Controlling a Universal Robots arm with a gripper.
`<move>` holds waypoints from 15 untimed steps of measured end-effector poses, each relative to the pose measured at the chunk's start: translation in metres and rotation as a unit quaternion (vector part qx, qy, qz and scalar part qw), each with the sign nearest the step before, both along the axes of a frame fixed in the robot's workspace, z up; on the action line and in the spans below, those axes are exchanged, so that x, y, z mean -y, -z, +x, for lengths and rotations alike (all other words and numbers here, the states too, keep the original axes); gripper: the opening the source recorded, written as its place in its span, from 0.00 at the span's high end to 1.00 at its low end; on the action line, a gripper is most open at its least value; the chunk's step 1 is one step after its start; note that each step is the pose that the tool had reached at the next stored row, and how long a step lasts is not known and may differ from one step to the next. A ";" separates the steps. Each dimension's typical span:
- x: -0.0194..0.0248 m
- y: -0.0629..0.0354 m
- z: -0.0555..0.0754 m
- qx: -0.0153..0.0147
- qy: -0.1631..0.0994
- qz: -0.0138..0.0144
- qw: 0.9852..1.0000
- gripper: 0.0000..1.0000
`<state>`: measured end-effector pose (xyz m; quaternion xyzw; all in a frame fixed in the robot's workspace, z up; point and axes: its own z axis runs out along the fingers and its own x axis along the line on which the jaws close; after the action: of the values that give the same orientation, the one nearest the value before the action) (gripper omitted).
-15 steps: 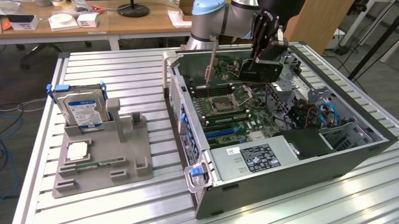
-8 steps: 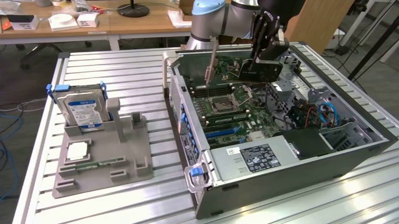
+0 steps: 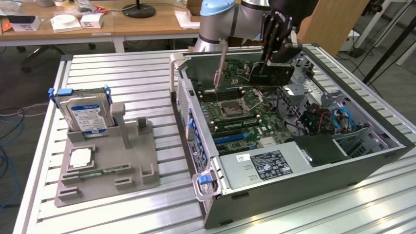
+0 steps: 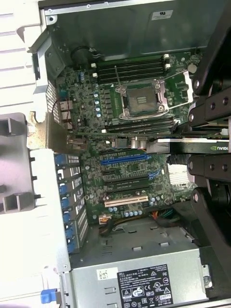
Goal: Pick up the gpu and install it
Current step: 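Insert the gpu into the slot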
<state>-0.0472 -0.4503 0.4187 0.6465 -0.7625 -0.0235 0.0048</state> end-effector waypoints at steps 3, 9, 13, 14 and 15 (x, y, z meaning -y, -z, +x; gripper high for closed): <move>0.0000 0.0000 0.000 0.000 -0.006 0.000 1.000 0.74; 0.0000 0.0000 0.000 0.000 -0.019 0.000 1.000 0.74; 0.0000 0.0000 0.000 0.000 -0.027 0.000 1.000 0.74; 0.0000 0.0000 0.000 0.000 -0.028 0.000 1.000 0.74; 0.0000 0.0000 0.000 0.000 -0.030 0.000 1.000 0.74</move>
<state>-0.0472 -0.4503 0.4187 0.6692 -0.7427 -0.0233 0.0056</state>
